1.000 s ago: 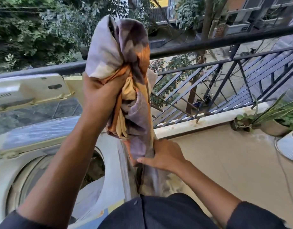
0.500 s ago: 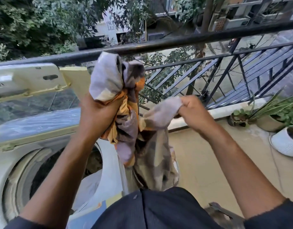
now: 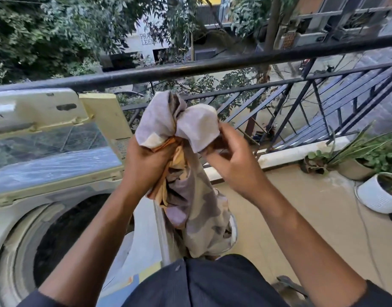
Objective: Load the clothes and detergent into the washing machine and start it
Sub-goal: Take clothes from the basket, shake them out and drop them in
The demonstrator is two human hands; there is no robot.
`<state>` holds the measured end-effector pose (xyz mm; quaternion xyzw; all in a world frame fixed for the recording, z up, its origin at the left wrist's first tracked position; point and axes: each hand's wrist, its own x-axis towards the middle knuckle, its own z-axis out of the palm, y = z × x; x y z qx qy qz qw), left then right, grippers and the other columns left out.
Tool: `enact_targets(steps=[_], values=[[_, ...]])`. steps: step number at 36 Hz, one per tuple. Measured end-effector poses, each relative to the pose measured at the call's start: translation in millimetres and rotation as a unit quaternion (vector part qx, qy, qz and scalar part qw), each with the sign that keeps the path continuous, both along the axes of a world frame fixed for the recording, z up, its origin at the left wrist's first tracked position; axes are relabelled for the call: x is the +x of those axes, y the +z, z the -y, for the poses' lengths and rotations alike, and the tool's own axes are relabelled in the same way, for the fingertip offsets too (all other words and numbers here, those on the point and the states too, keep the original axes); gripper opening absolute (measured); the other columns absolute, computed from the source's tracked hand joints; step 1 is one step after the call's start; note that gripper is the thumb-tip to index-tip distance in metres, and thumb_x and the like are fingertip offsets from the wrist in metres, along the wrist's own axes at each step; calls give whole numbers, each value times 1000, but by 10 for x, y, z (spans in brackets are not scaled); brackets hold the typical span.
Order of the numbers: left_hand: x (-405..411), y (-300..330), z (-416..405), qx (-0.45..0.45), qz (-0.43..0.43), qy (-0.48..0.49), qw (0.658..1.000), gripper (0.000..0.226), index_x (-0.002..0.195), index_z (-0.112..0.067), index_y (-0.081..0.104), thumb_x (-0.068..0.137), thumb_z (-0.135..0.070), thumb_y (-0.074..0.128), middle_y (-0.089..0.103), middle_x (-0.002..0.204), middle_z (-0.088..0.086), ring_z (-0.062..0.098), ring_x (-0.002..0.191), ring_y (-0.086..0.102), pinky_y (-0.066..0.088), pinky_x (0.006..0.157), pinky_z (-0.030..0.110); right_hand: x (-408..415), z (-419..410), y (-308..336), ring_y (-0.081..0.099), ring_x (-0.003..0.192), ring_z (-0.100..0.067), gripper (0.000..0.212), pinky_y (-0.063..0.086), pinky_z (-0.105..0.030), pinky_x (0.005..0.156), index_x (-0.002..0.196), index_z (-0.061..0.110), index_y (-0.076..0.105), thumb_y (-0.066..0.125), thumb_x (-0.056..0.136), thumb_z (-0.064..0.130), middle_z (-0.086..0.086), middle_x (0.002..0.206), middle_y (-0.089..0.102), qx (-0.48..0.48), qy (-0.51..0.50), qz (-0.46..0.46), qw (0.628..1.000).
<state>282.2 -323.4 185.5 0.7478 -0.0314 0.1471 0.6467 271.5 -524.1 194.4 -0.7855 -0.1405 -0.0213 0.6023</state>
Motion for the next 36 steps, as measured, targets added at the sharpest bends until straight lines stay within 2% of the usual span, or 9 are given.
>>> enact_targets(steps=[4,7,12,15,19,22,29,32,36], values=[[-15,98,35,-12,1,21,1000,32,100,-39,68,80,-21,84,74,85,-35,-16,87,68,51,76,9,-204,-44,-520,68,84,-12,31,56,-33,72,109,33,62,76,81,33,8,95,71,-143,14,-107,984],[-32,218,74,-38,0,37,999,28,100,-38,72,74,-35,83,79,93,-22,-1,95,74,58,83,23,-260,-120,-825,68,92,-19,57,51,-34,74,106,33,63,62,74,80,7,100,72,-419,48,-137,896],[-36,397,89,-75,56,62,994,23,101,-35,76,80,-26,82,81,102,-5,20,105,76,62,93,42,-337,-244,-1386,68,103,-30,54,50,-39,86,104,22,72,47,94,69,-6,107,74,-505,47,-147,849],[-14,443,35,-68,57,74,993,31,94,-43,78,86,-14,81,81,100,-12,13,104,76,61,89,32,-312,-184,-1550,67,107,-36,41,50,-38,85,106,16,72,47,102,48,-12,112,72,-485,29,-181,855],[-14,382,-94,-35,33,97,994,31,108,-40,73,81,-34,85,79,112,-6,14,110,74,60,97,42,-121,88,-1348,68,107,-36,29,45,-35,74,105,21,74,52,99,39,-12,112,72,-417,-14,-168,893],[-21,306,-169,0,33,112,993,35,110,-46,70,78,-43,85,78,111,-13,9,110,73,60,97,40,67,369,-1025,68,86,-30,30,46,-39,67,72,25,65,54,97,36,-8,85,70,-354,-31,-122,927],[-44,169,-311,108,8,137,985,51,124,-29,69,80,-48,87,74,115,-9,4,108,71,60,94,46,260,568,-151,45,55,-17,33,32,-34,54,61,14,56,52,82,38,7,55,43,-241,-72,-28,967],[-95,197,-325,170,-3,120,978,46,118,-33,69,79,-47,89,70,102,-13,0,96,66,60,90,45,275,527,160,45,59,-14,43,33,-33,57,72,2,63,58,86,43,-1,61,52,-138,-74,-11,988],[-103,190,-361,204,-67,62,975,75,117,-37,70,54,-77,82,75,114,-8,9,112,70,58,100,40,254,396,533,61,80,-22,30,47,-36,74,98,-6,72,59,99,21,-19,88,71,33,-34,9,999]])
